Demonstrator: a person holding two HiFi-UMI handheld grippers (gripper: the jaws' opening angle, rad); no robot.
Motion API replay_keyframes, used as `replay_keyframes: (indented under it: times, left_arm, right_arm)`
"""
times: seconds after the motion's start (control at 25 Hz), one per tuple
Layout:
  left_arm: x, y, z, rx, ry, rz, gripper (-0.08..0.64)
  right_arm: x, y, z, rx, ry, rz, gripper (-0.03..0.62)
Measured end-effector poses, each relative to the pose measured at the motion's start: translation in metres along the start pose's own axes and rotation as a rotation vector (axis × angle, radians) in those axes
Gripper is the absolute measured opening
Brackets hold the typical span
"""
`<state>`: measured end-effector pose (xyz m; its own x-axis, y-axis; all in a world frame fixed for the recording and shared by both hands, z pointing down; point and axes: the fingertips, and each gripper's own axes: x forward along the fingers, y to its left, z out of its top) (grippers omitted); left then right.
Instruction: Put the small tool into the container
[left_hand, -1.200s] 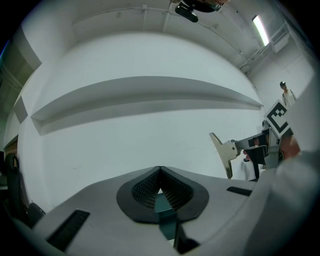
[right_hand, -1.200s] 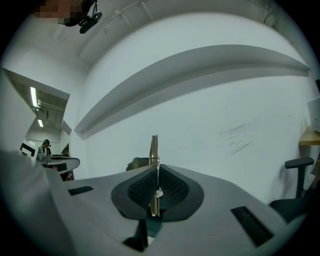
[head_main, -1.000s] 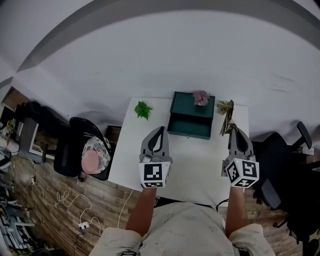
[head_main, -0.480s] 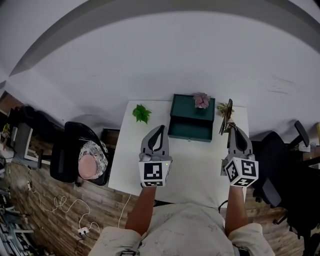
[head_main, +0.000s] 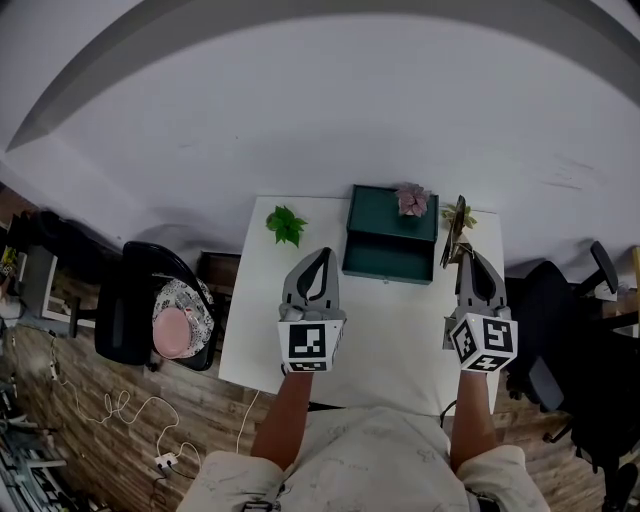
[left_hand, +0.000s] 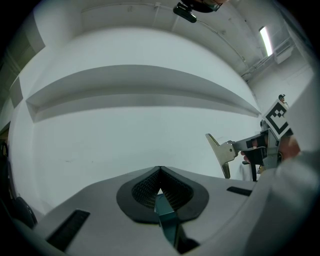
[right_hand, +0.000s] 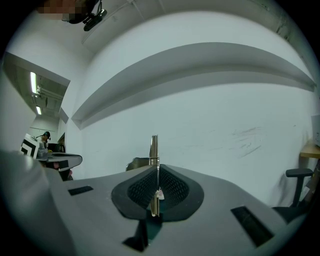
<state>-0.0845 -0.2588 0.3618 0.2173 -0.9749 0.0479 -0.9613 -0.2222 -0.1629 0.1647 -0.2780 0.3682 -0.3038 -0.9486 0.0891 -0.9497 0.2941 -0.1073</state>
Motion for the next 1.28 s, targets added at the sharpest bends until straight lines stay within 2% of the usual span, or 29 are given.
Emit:
replay_keyframes:
  times: [0.64, 1.28]
  left_arm:
    - [0.003, 0.02, -0.026, -0.047, 0.021, -0.007, 0.005]
    - [0.002, 0.033, -0.051, -0.087, 0.051, -0.004, 0.005]
  right_arm:
    - [0.021, 0.028, -0.013, -0.049, 0.046, 0.012, 0.02]
    - [0.046, 0.055, -0.023, -0.11, 0.085, 0.057, 0.02]
